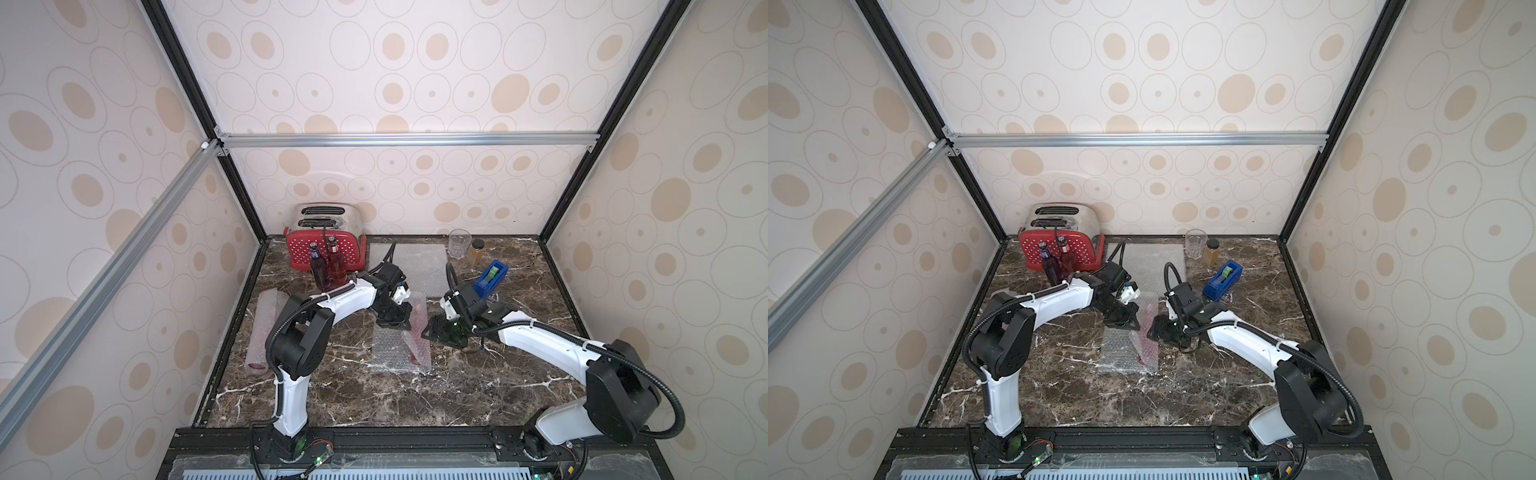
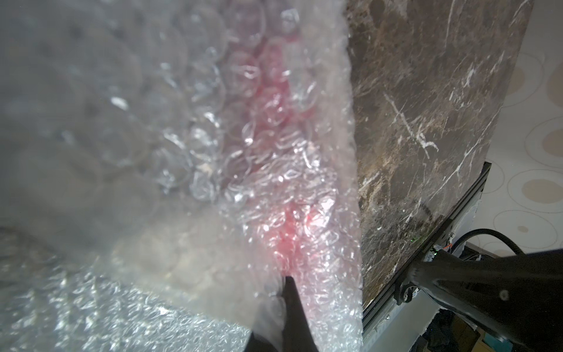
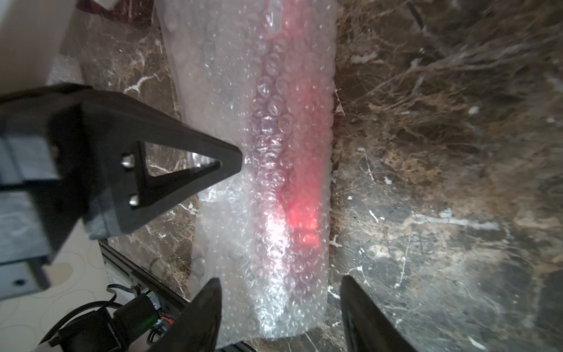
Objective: Wrap wine bottles in bubble wrap
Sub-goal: Wrap the wine bottle in bubble wrap.
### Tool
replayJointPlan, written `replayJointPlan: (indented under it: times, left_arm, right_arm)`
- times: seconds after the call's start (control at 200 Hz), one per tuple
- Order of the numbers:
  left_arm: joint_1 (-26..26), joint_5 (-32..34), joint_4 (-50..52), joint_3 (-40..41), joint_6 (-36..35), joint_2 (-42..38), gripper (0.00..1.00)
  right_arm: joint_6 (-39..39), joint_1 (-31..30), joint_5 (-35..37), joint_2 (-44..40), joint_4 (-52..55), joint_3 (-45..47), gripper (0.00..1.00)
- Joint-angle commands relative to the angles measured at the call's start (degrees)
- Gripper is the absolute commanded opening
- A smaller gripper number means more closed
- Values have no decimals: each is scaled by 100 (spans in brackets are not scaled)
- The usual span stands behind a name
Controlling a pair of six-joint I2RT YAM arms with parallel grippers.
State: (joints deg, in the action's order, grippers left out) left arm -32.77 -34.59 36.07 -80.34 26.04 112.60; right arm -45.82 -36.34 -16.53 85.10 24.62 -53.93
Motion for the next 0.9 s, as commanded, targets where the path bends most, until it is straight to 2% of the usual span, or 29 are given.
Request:
replayJointPlan:
  times: [0.0,0.235,0.546,0.616,0.706,0.767,0.837,0.892]
  left_arm:
    - [34,64,103,29,-150,-62,3]
    - [51,181,75,104,-143,-18,5]
    - [54,249,58,243,-69,-42,9]
    - [69,326,58,293,-57,-87,16]
    - [128,451,118,363,-47,-266,40]
    - [210,588,194,424,-76,-471,50]
    - [287,711,198,534,-116,-732,51]
    - [323,664,137,661,-134,-877,44]
  right_arm:
    - [-155,-184,407,306,-6,-28,65]
    - [-229,-582,791,855,148,-268,70]
    - [-279,-849,977,1058,43,-306,74]
    - [-236,-844,984,1144,49,-341,73]
    - [-205,-849,1045,1256,111,-364,70]
    - [-225,-849,1070,1319,111,-346,69]
    - [-247,-843,997,1359,32,-314,67]
    - [-277,-849,953,1364,-16,-294,67]
